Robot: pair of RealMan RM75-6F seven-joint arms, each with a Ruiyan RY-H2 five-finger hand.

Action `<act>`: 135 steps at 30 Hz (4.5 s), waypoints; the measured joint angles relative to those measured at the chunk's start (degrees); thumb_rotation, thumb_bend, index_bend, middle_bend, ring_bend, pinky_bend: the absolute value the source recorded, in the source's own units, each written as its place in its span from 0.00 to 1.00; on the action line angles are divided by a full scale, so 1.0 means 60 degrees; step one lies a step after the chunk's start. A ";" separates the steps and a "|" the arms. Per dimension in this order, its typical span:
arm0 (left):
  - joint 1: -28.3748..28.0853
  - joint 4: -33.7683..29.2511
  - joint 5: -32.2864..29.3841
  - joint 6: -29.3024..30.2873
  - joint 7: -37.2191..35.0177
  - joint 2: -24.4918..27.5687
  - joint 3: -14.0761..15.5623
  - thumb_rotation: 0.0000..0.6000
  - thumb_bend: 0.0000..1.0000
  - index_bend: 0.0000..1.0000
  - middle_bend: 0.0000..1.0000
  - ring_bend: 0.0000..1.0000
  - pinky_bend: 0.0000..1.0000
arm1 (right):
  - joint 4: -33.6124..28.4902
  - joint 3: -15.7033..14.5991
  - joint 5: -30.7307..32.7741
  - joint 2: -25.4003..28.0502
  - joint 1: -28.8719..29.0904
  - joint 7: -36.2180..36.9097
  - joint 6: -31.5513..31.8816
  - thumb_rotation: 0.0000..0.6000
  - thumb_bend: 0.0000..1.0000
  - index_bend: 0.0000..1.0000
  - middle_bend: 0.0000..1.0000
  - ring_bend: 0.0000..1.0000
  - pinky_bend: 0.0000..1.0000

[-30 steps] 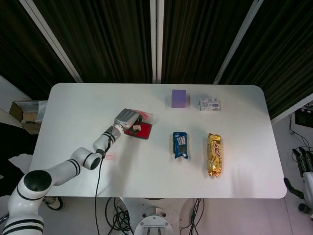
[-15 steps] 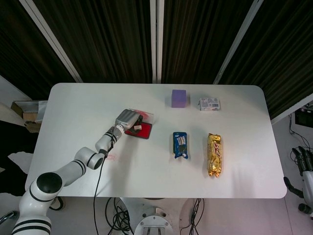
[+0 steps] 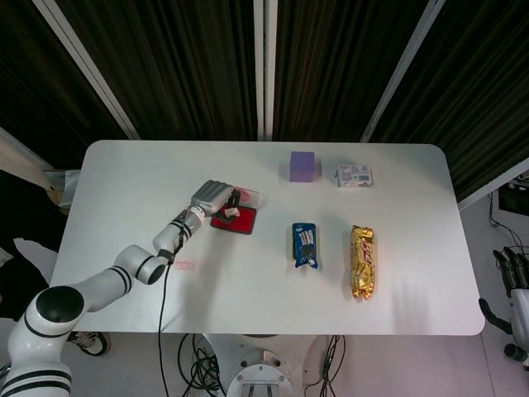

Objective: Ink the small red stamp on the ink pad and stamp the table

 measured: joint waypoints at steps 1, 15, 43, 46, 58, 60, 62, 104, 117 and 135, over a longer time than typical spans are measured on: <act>0.0040 -0.0358 -0.0007 -0.0002 -0.0002 0.0254 0.0000 1.00 0.45 0.62 0.61 0.97 1.00 | 0.0024 -0.0004 -0.0002 -0.0026 0.0016 0.0003 -0.0033 1.00 0.21 0.00 0.00 0.00 0.00; 0.2121 -0.5702 0.0211 0.1368 0.1068 0.4042 0.1405 1.00 0.44 0.62 0.61 0.99 1.00 | 0.0067 -0.0049 -0.0163 -0.0135 0.0086 -0.0108 -0.0033 1.00 0.21 0.00 0.00 0.00 0.00; 0.3964 -0.3053 0.2324 0.3937 0.0015 0.2124 0.2743 1.00 0.44 0.58 0.57 0.99 1.00 | -0.0394 -0.0136 -0.0282 0.0005 0.0073 -0.0618 -0.0010 1.00 0.22 0.00 0.00 0.00 0.00; 0.3926 -0.2900 0.2337 0.3848 -0.0077 0.2026 0.2733 1.00 0.44 0.56 0.56 0.99 1.00 | -0.0406 -0.0128 -0.0275 0.0017 0.0068 -0.0620 0.0008 1.00 0.22 0.00 0.00 0.00 0.00; 0.3894 -0.2739 0.2545 0.3841 -0.0137 0.2003 0.2825 1.00 0.43 0.43 0.48 0.98 1.00 | -0.0394 -0.0135 -0.0252 0.0012 0.0053 -0.0610 0.0010 1.00 0.22 0.00 0.00 0.00 0.00; 0.3882 -0.2757 0.2575 0.3851 -0.0109 0.2020 0.2829 1.00 0.43 0.42 0.47 0.98 1.00 | -0.0391 -0.0138 -0.0247 0.0008 0.0052 -0.0615 0.0005 1.00 0.22 0.00 0.00 0.00 0.00; 0.3871 -0.2767 0.2594 0.3864 -0.0091 0.2033 0.2825 1.00 0.43 0.41 0.46 0.98 1.00 | -0.0387 -0.0134 -0.0239 0.0008 0.0047 -0.0610 0.0012 1.00 0.22 0.00 0.00 0.00 0.00; 0.4034 -0.3810 0.2858 0.4219 0.0081 0.2935 0.3042 1.00 0.43 0.36 0.39 0.98 1.00 | -0.0433 -0.0128 -0.0174 0.0007 0.0096 -0.0701 -0.0098 1.00 0.22 0.00 0.00 0.00 0.00; 0.4638 -0.5505 0.2977 0.5554 0.0733 0.4462 0.3133 1.00 0.43 0.43 0.38 0.81 0.96 | -0.0327 -0.0111 -0.0143 0.0025 0.0045 -0.0522 -0.0014 1.00 0.22 0.00 0.00 0.00 0.00; 0.8329 -0.6069 0.1617 0.9885 0.2076 0.5728 0.2960 0.00 0.00 0.12 0.05 0.08 0.21 | 0.0621 -0.0327 -0.0440 -0.0529 -0.0139 0.0181 0.0212 1.00 0.20 0.00 0.00 0.00 0.00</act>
